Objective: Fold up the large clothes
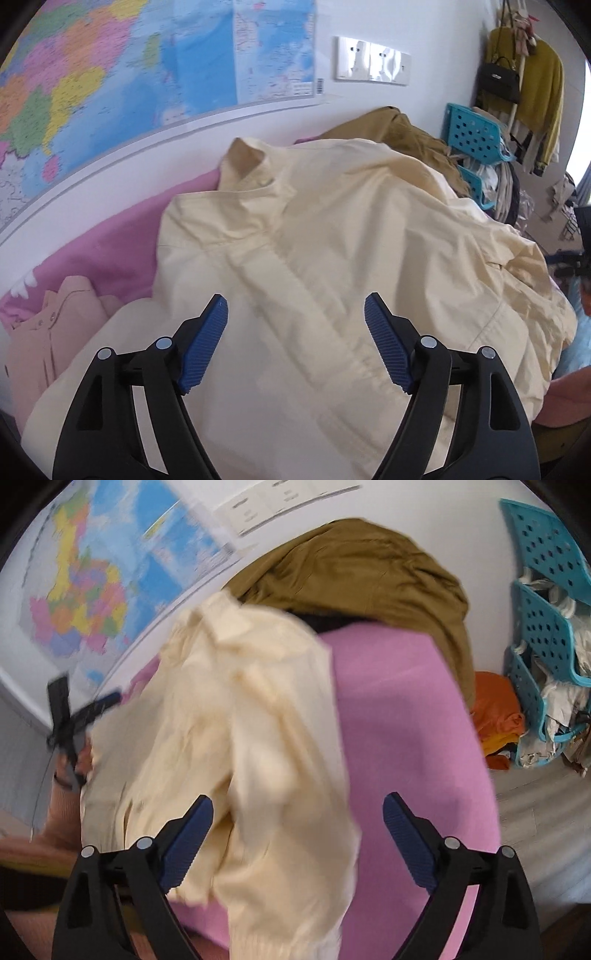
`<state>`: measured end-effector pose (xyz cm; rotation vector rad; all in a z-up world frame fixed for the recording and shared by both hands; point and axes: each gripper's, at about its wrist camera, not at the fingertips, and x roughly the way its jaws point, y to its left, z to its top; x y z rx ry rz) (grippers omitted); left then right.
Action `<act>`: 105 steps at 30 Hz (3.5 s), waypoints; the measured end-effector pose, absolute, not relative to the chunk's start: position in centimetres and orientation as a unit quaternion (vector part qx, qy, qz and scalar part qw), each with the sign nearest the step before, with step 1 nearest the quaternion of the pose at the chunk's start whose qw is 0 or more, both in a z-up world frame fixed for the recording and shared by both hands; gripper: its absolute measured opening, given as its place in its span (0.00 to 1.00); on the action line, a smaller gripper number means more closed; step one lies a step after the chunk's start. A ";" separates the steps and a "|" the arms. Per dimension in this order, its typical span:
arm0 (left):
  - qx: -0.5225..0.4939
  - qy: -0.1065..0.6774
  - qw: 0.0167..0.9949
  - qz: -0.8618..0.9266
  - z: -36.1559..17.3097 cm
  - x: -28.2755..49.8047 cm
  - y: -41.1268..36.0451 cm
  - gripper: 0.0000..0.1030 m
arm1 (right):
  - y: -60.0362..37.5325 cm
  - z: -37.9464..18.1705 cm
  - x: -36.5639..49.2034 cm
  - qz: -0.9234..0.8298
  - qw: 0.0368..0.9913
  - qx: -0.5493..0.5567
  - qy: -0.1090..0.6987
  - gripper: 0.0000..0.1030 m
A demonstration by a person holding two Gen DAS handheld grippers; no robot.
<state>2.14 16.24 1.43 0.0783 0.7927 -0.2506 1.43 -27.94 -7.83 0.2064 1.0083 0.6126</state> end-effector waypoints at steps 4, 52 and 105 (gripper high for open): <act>0.031 0.390 0.910 -0.134 1.2 2.0 14.9 0.74 | -26.5 -9.2 1.2 0.274 0.822 0.056 0.497 0.75; -0.028 0.373 0.891 -0.257 1.8 -3.7 13.7 0.87 | -28.7 -6.4 3.2 0.338 0.773 0.199 0.499 0.70; -0.124 0.479 0.863 -0.099 2.4 -0.4 25.1 0.15 | -12.3 -1.9 14.9 0.335 0.831 0.108 0.432 0.72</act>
